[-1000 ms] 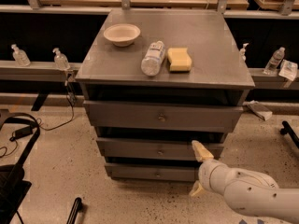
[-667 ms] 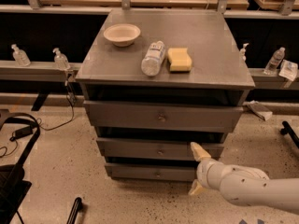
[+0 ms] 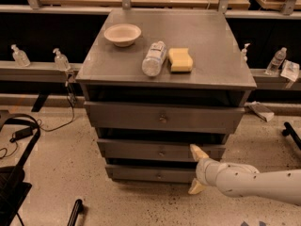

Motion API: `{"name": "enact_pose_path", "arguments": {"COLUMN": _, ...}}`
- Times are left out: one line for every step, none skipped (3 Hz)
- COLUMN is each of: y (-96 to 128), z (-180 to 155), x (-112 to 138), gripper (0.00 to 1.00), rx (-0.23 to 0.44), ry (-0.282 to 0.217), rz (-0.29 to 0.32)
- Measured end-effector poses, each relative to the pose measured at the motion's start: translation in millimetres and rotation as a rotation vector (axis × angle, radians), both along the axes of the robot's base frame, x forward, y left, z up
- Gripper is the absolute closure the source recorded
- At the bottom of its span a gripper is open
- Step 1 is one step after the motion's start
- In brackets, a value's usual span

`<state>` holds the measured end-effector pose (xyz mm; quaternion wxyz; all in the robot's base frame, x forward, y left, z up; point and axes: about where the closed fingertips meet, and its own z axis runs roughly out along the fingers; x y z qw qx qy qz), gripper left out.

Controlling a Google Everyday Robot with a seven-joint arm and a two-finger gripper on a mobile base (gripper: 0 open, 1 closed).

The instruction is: Open middle drawer

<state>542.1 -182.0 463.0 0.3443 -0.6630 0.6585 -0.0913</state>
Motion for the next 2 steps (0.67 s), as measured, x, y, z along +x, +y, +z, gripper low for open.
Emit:
{"name": "enact_pose_path", "arguments": {"y": 0, "z": -17, "x": 23, "gripper": 0.00, "rx": -0.001, "ry": 0.001, "rz": 0.017}}
{"name": "enact_pose_path", "arguments": {"y": -2, "z": -27, "x": 44, "gripper": 0.00, "rx": 0.003, "ry": 0.012, "rz": 0.030}}
